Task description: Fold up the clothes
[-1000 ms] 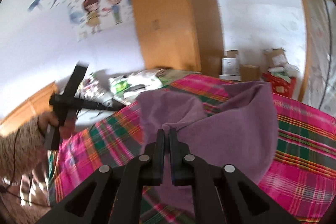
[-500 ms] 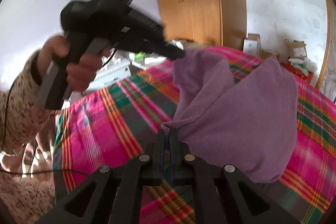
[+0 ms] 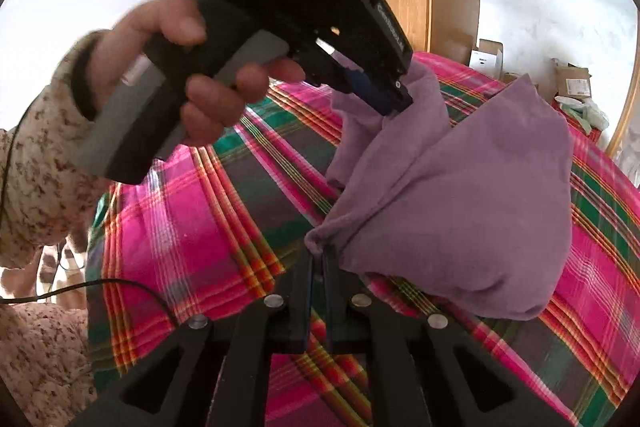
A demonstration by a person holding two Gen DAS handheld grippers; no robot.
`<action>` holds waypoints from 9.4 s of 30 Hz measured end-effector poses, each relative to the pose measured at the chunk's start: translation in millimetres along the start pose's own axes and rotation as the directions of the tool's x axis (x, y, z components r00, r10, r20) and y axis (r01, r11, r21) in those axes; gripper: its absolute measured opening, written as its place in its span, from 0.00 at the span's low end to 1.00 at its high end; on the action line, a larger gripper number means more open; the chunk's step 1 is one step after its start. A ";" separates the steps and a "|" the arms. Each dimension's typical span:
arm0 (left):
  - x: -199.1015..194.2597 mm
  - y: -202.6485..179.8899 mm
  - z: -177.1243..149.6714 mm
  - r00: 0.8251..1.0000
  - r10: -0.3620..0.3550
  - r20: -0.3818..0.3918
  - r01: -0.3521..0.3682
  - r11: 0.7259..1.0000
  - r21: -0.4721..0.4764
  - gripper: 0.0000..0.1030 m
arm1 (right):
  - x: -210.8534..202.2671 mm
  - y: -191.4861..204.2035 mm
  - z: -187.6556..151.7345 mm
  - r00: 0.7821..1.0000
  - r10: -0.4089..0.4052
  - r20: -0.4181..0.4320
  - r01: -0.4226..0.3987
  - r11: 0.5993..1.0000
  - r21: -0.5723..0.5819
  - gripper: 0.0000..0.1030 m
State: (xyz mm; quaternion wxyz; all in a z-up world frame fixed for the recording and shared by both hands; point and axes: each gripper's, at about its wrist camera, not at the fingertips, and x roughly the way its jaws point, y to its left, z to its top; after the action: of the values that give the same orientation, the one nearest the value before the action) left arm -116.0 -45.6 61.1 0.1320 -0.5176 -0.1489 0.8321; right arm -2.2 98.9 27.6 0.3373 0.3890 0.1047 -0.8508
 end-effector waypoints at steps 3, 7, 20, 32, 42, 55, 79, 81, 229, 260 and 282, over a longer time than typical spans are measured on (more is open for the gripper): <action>-11.3 -4.0 2.2 0.999 -0.021 0.042 0.020 1.000 0.024 0.17 | 4.9 -1.1 -2.7 1.000 0.007 -0.009 -0.007 1.000 0.003 0.06; -8.4 -3.2 4.1 1.000 -0.020 0.009 0.020 1.000 -0.003 0.25 | 8.3 -2.4 -4.2 1.000 0.020 -0.007 -0.020 1.000 0.015 0.06; 20.4 3.7 10.1 0.997 0.050 -0.053 -0.052 0.997 -0.052 0.19 | 11.5 -8.8 -5.3 0.999 0.036 -0.028 -0.035 0.999 0.033 0.06; -10.4 52.9 -14.6 0.998 -0.026 0.050 0.035 0.984 -0.177 0.10 | -9.1 -100.7 42.0 0.994 -0.041 0.105 0.007 0.952 0.306 0.19; -10.0 71.4 -27.7 0.997 -0.035 0.069 0.049 0.975 -0.214 0.10 | 60.2 -127.6 86.0 0.986 -0.164 -0.035 0.165 0.914 0.371 0.32; -6.4 74.7 -32.7 0.996 -0.052 0.071 0.067 0.969 -0.238 0.10 | 112.5 -140.0 117.6 0.950 -0.242 -0.198 0.303 0.868 0.393 0.32; -23.9 72.5 -49.0 0.994 -0.036 0.107 0.066 0.954 -0.291 0.10 | -54.3 -162.9 55.5 0.898 -0.439 -0.003 0.348 0.706 0.617 0.02; -23.5 71.7 -50.1 0.993 -0.033 0.110 0.065 0.952 -0.299 0.10 | -70.0 -161.4 42.7 0.888 -0.459 0.007 0.350 0.687 0.637 0.02; -65.0 58.8 -79.1 0.978 0.139 0.156 -0.162 0.976 0.143 0.24 | -60.1 19.7 12.6 0.997 -0.019 -0.071 0.026 0.995 0.100 0.21; -86.1 171.3 -94.8 0.946 0.269 0.181 -0.216 0.939 -0.267 0.24 | 80.5 45.1 47.1 0.989 0.012 -0.149 -0.036 0.987 -0.157 0.30; -111.0 125.5 -50.9 0.955 0.152 0.256 -0.133 0.987 -0.087 0.24 | 130.4 51.6 91.8 0.964 0.209 -0.162 -0.212 0.977 -0.001 0.02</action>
State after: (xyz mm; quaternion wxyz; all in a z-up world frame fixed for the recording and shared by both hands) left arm -30.7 -197.1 82.7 0.0330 -0.4170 -0.1557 0.8949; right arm -83.9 -44.5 -1.6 0.4197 0.4621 0.0976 -0.7751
